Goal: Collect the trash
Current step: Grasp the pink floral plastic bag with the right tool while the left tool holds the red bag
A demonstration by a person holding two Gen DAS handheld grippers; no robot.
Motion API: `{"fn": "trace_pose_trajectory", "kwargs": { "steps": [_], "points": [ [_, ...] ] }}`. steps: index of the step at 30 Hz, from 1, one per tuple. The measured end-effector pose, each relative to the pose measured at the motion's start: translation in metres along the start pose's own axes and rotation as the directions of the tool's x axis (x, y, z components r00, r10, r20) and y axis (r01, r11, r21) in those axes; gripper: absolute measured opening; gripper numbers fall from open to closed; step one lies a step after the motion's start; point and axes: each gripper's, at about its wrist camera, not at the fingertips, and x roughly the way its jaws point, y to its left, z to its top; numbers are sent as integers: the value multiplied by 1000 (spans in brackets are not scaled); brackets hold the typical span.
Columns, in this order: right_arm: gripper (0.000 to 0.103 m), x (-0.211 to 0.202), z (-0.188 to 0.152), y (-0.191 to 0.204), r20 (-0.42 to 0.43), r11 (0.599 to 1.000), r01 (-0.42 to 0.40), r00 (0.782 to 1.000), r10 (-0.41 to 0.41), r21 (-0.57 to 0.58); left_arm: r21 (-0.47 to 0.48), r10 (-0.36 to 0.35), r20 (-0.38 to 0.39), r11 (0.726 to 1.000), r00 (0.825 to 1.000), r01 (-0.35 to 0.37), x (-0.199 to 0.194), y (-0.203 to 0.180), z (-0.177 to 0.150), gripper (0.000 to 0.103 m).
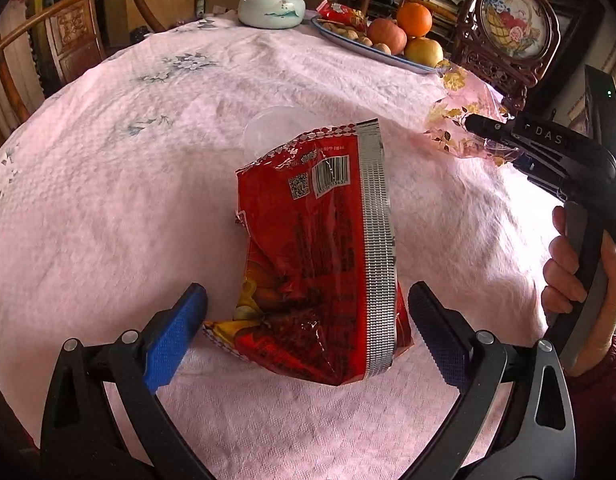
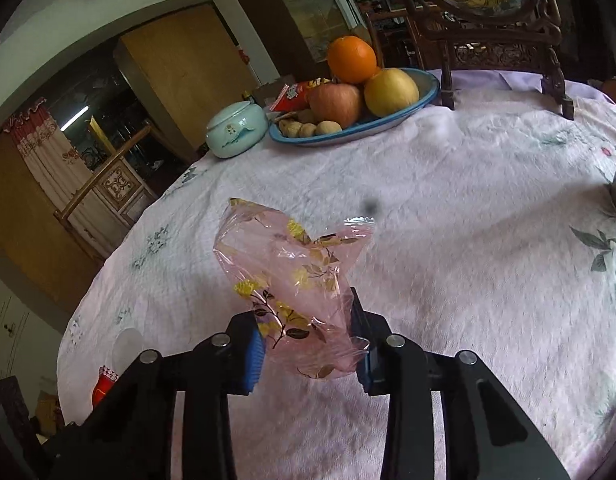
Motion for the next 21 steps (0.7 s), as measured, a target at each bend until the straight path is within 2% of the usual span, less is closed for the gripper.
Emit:
{"fn": "trace_pose_trajectory", "kwargs": {
  "steps": [2,7,11,17,19,21],
  "points": [
    [37,-2,0,2,1,1000,-15,1000,15,-8,-5,-7,1,1000,1000,7,-1,1,0,96],
    [41,10,-10,1,-29,998,45,999,-46,-33,-38,-32,10,999,999,33,-5,6,0,96],
    [50,7,-11,6,-4,996,63,998,-63,-59,-65,-28,22,997,999,29,-8,10,-1,91],
    [61,6,-12,4,-4,996,75,997,-75,-51,-38,-15,34,999,999,16,-10,5,-3,76],
    [62,7,-12,1,-12,997,71,997,-71,-35,-29,-32,62,999,998,34,-15,4,-3,67],
    [62,7,-12,-2,-13,998,67,998,-67,-19,-18,-47,124,999,991,49,-27,3,-6,60]
  ]
}}
